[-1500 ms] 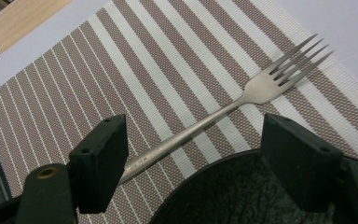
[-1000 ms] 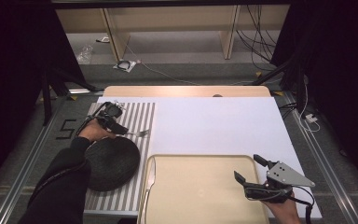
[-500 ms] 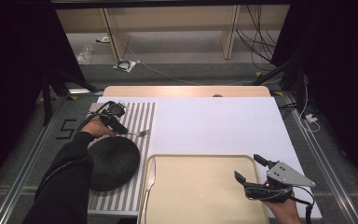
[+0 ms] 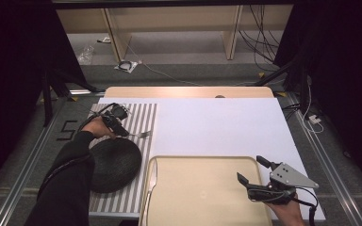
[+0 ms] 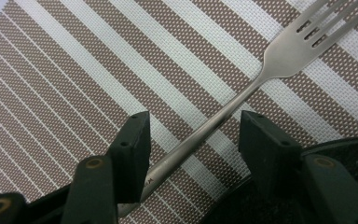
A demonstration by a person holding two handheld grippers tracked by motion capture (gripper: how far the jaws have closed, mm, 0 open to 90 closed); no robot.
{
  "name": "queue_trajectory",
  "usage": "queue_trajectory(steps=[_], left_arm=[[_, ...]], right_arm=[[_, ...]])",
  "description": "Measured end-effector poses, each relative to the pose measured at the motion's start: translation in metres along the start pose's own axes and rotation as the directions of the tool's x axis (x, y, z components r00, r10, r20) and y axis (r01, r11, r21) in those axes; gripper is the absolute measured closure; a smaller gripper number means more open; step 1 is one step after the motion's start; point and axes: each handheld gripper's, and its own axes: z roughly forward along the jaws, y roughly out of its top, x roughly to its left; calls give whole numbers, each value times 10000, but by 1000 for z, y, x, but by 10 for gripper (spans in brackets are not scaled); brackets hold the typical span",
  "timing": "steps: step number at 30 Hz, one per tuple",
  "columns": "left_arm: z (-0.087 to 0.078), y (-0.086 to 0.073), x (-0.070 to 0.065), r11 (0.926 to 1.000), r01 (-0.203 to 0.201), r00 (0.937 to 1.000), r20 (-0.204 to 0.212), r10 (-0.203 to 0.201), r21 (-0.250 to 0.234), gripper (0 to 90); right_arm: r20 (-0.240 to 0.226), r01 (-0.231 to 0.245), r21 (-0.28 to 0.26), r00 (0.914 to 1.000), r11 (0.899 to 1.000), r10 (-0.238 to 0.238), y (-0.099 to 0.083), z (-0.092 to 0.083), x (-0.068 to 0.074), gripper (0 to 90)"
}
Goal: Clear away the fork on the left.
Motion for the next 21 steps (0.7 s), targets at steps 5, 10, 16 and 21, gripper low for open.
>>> queue_trajectory(steps=[5,10,16,21], left_arm=[[3,1,0,9997,-229,9996,186,227,112,510],[2,4,-1,9986,-507,9983,297,502,163,552],[4,5,-1,9963,-768,9966,345,755,385,577],[6,5,0,9954,-830,9958,422,810,477,594]], right_arm=[[25,9,102,10000,9999,-9,0,-1,0,151],[9,-3,48,10000,10000,3,0,0,0,151],[21,21,110,10000,9999,-22,0,-1,0,151],[17,12,90,10000,10000,-12,0,-1,0,151]])
